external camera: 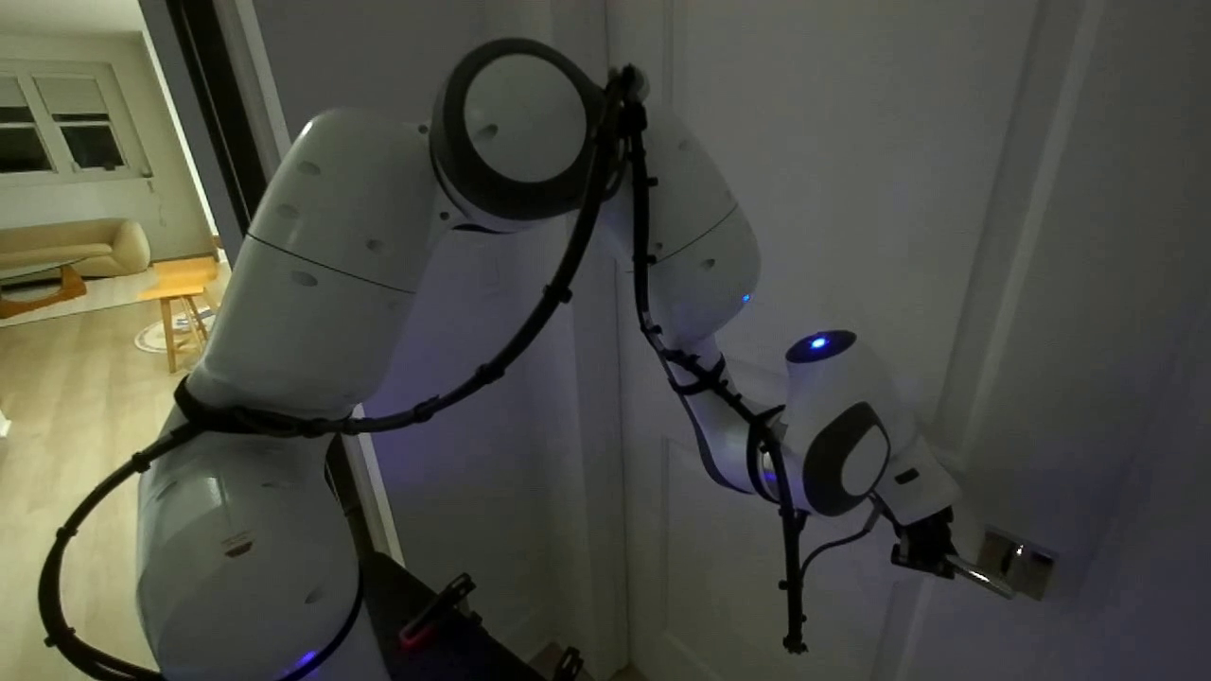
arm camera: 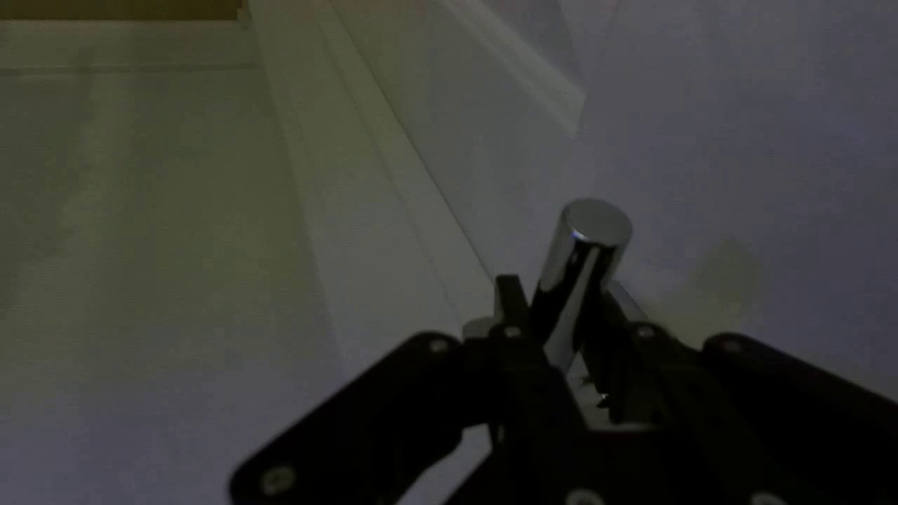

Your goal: Pull the door closed

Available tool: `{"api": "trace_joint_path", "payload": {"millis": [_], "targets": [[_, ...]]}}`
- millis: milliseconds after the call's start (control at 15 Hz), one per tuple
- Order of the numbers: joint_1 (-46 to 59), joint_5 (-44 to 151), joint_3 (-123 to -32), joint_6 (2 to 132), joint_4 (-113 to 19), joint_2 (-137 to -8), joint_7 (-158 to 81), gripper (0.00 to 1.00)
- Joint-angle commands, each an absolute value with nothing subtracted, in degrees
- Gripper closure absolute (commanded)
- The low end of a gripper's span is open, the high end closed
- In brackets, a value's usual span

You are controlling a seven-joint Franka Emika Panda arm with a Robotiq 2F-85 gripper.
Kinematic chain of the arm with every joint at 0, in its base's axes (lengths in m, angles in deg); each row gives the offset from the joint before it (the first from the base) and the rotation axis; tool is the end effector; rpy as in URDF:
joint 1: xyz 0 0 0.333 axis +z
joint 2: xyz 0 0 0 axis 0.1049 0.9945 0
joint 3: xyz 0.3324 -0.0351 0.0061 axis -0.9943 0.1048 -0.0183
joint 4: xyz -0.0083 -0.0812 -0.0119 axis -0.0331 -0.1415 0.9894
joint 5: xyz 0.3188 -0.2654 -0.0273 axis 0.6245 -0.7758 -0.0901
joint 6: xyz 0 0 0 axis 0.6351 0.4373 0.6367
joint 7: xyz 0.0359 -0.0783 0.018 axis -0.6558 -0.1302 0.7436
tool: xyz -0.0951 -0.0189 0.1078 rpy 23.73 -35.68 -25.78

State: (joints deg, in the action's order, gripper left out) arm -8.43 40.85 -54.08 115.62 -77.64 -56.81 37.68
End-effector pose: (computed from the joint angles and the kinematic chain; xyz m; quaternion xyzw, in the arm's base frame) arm 0.4985 -0.4088 0.1809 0.6233 -0.7267 0.2846 0.0481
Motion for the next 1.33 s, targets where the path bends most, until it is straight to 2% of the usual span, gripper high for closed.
{"api": "trace_joint_path", "payload": {"millis": [0,333,400,467,533,867,933,1267], "targets": [[3.0,37.6,-42.6,106.9,-79.1,-60.2,42.6,0.94],[3.0,36.1,-42.6,106.9,-78.3,-59.1,44.9,0.94],[3.0,35.9,-42.5,106.9,-78.2,-59.0,45.2,0.53],[3.0,35.8,-42.6,106.9,-78.1,-58.9,45.4,0.52],[3.0,35.9,-42.6,107.0,-78.0,-58.8,45.4,0.46],[3.0,36.4,-42.6,106.4,-77.6,-59.0,44.9,0.07],[5.6,31.7,-39.6,103.6,-77.7,-59.3,49.0,0.0],[28.1,17.7,-25.0,82.3,-80.9,-67.1,61.0,0.0]]}}
